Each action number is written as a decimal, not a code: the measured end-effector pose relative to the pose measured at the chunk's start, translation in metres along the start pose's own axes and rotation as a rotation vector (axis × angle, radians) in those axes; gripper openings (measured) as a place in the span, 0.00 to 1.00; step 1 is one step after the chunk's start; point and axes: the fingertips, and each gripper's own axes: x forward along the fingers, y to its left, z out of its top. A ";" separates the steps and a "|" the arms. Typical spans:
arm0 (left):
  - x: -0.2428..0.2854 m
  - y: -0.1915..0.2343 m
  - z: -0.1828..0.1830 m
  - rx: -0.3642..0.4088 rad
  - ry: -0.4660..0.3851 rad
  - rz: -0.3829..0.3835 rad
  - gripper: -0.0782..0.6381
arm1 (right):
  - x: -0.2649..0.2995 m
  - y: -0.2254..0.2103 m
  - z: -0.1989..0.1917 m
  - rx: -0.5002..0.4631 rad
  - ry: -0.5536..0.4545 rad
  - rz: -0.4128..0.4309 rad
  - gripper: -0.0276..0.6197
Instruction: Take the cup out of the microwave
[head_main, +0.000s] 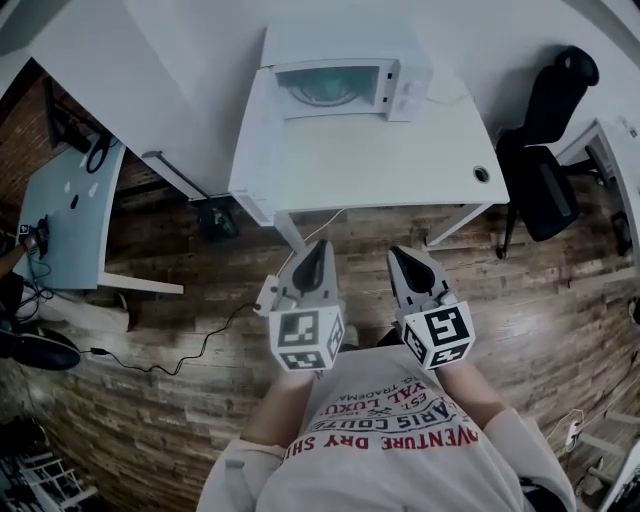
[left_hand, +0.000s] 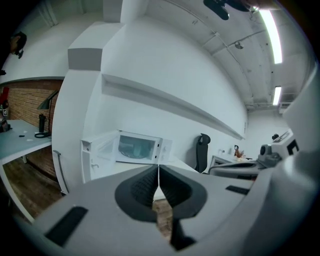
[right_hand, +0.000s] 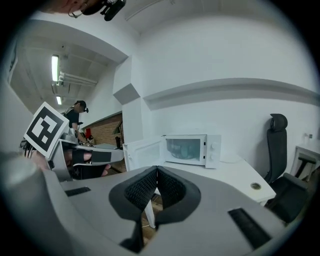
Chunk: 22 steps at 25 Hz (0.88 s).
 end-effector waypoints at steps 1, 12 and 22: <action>0.005 0.002 -0.002 -0.003 0.008 -0.003 0.12 | 0.005 -0.001 -0.002 0.002 0.008 0.001 0.06; 0.076 0.022 0.006 0.040 0.014 0.068 0.12 | 0.084 -0.055 0.008 0.014 0.008 0.054 0.06; 0.182 0.043 0.045 -0.003 -0.011 0.193 0.12 | 0.174 -0.133 0.048 -0.033 -0.004 0.183 0.06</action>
